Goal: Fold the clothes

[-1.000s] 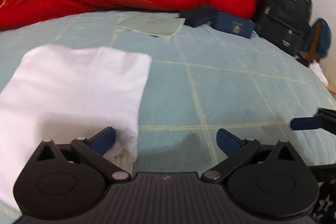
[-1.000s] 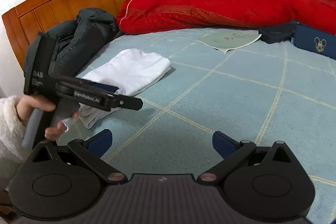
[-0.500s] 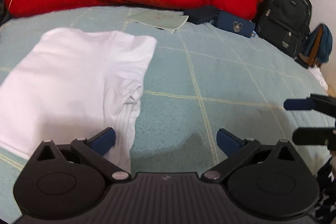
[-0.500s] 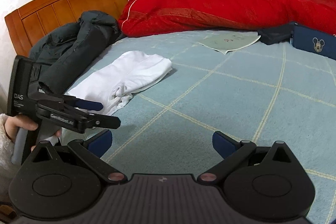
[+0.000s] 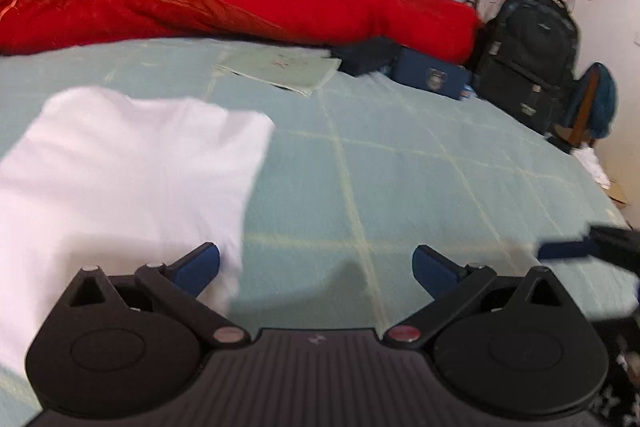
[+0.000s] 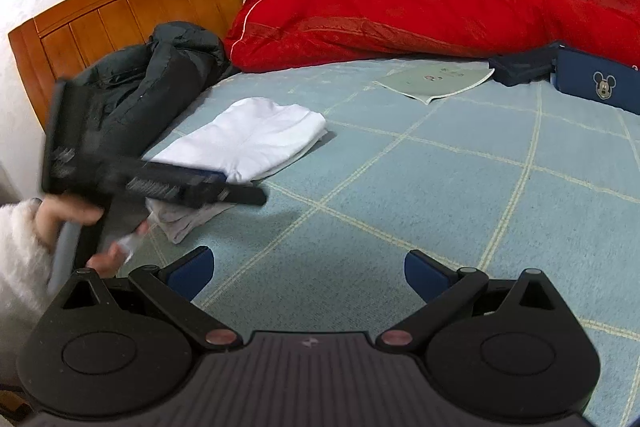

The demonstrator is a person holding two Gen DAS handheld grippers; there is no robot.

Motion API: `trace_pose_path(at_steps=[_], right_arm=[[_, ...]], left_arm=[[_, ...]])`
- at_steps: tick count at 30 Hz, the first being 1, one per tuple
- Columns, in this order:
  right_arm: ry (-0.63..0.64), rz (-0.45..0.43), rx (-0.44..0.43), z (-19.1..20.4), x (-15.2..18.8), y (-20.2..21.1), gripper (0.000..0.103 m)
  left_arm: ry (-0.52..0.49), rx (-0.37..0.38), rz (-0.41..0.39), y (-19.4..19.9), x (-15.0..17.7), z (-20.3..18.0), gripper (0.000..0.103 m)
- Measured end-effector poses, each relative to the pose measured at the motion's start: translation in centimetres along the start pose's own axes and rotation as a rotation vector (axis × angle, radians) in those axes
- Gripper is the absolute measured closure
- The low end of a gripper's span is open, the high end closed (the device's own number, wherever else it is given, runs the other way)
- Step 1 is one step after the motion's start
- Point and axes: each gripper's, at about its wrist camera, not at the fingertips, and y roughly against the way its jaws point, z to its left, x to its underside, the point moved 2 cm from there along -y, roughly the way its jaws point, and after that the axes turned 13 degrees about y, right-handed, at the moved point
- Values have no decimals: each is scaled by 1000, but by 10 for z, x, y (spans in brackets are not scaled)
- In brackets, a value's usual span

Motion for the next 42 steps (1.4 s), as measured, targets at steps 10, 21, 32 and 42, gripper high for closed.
trace_pose_path(at_steps=[10, 21, 32, 42], right_arm=[[6, 4, -18, 9, 0, 0, 0], [15, 0, -14, 16, -1, 2, 0], [23, 12, -7, 15, 0, -2, 0], [13, 23, -7, 13, 2, -9, 0]], left_arm=[[56, -141, -65, 40, 18, 22, 1], [55, -119, -103, 55, 19, 18, 1], [30, -153, -126, 65, 10, 31, 1], [191, -244, -191, 64, -36, 104, 1]])
